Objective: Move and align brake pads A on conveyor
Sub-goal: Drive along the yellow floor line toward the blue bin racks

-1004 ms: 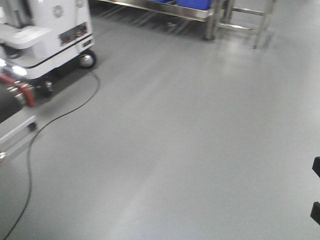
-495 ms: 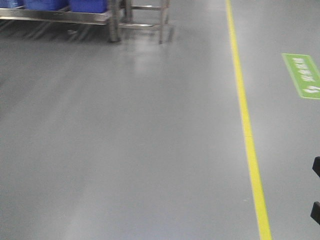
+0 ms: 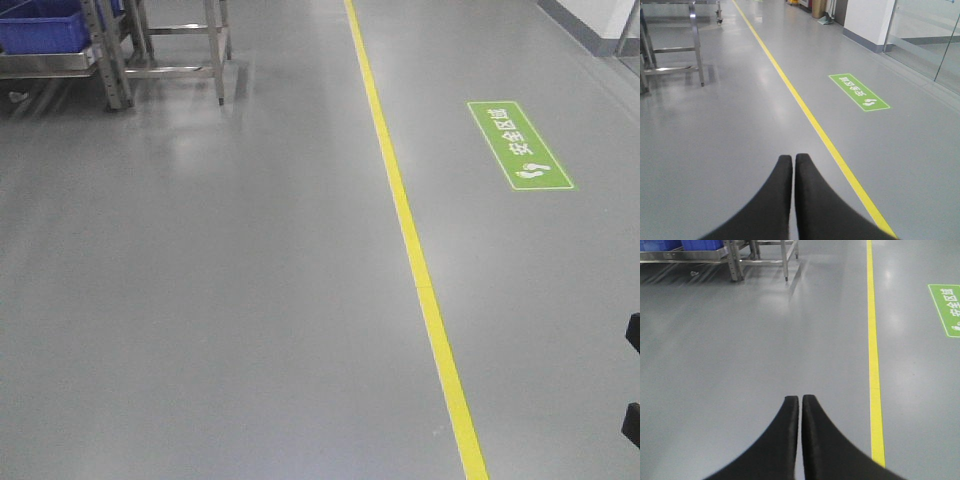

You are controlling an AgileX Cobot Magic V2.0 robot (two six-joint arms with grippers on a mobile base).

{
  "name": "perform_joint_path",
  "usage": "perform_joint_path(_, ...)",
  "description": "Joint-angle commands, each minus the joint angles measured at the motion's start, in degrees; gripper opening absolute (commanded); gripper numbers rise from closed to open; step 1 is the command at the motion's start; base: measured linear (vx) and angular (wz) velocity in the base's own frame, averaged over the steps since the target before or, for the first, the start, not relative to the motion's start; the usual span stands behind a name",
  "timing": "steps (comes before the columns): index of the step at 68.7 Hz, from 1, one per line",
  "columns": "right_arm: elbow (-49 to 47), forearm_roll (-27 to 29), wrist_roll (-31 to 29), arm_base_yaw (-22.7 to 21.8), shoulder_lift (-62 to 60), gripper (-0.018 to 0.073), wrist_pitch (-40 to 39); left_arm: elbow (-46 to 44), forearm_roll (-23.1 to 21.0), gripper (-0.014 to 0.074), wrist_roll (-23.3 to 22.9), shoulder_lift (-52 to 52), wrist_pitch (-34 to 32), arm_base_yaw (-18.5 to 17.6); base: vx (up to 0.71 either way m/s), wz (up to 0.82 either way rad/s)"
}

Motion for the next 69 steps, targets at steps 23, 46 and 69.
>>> perform_joint_path(23, -1.40, -0.54, -0.56, -0.18, 0.32, -0.0008, -4.13, -1.40, 0.40, -0.0005, 0.06, 0.55, -4.27, -0.30, 0.48, -0.12)
perform_joint_path(46, -1.40, -0.54, -0.56, -0.18, 0.32, -0.0008, -4.24, -1.40, 0.40, -0.0005, 0.06, 0.55, -4.27, -0.30, 0.56, -0.11)
perform_joint_path(69, -1.40, -0.54, -0.56, -0.18, 0.32, -0.0008, -4.24, -1.40, 0.40, -0.0005, 0.06, 0.55, -4.27, -0.30, 0.61, -0.11)
